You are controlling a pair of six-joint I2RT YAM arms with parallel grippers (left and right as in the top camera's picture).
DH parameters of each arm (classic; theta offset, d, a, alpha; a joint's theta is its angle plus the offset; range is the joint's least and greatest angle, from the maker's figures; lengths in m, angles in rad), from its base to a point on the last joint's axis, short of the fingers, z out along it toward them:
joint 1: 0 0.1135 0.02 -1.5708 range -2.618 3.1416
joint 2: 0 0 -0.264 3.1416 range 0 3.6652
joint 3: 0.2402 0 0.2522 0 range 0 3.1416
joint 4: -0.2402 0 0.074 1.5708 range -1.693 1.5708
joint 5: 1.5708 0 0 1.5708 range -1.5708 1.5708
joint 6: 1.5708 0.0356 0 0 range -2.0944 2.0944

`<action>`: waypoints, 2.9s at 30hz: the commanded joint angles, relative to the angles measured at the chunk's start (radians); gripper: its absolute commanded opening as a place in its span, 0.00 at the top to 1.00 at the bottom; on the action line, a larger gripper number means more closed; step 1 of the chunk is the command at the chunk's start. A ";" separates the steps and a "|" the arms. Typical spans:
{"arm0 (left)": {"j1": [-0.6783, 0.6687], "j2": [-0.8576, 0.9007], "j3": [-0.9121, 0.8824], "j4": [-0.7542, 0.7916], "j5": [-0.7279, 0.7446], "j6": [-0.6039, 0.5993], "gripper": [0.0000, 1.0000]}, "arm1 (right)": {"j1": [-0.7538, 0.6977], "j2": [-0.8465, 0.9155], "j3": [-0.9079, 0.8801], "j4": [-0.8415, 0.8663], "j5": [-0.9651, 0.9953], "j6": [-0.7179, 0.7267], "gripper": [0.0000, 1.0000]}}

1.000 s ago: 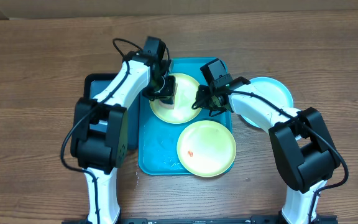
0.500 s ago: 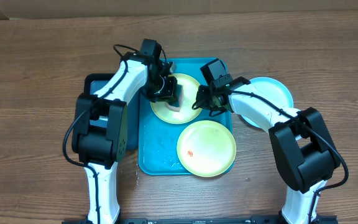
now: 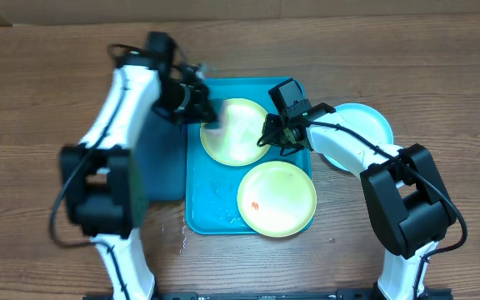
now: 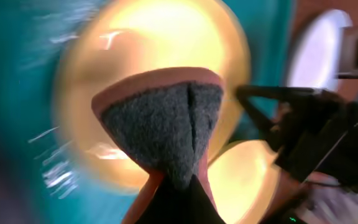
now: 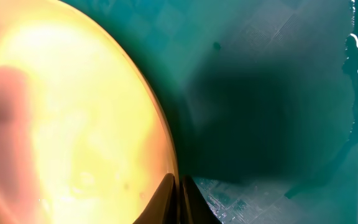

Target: Clean dirty plates on tray and stack at the side

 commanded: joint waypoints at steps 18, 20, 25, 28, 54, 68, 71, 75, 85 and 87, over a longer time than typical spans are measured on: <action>0.066 -0.076 -0.310 0.068 -0.617 -0.012 0.96 | 0.003 0.005 -0.006 0.007 -0.007 -0.007 0.96; 0.066 -0.076 -0.339 0.091 -0.622 -0.013 0.96 | 0.003 0.005 -0.006 0.007 -0.007 -0.007 0.96; 0.073 -0.077 -0.315 0.079 -0.609 -0.014 0.40 | 0.003 0.005 -0.007 0.007 -0.007 -0.007 0.96; 0.085 -0.077 -0.251 0.041 -0.542 -0.016 0.31 | 0.003 0.005 -0.006 0.007 -0.007 -0.007 0.89; 0.262 -0.508 0.034 -0.077 -0.294 -0.073 0.33 | 0.003 0.005 -0.042 0.089 0.080 0.002 0.85; 0.262 -0.598 0.033 -0.138 -0.371 -0.073 0.00 | 0.003 0.018 -0.045 0.109 0.079 0.002 0.96; 0.262 -0.598 0.033 -0.137 -0.371 -0.072 0.00 | -0.002 0.018 -0.036 0.114 0.078 0.001 0.96; 0.262 -0.598 0.033 -0.137 -0.371 -0.072 0.00 | -0.014 0.018 0.051 0.023 0.062 0.000 0.96; 0.262 -0.598 0.033 -0.137 -0.371 -0.072 0.00 | -0.014 0.018 0.410 -0.262 0.064 -0.033 0.96; 0.262 -0.598 0.033 -0.137 -0.371 -0.072 0.00 | -0.007 0.018 0.445 -0.269 0.064 -0.033 0.96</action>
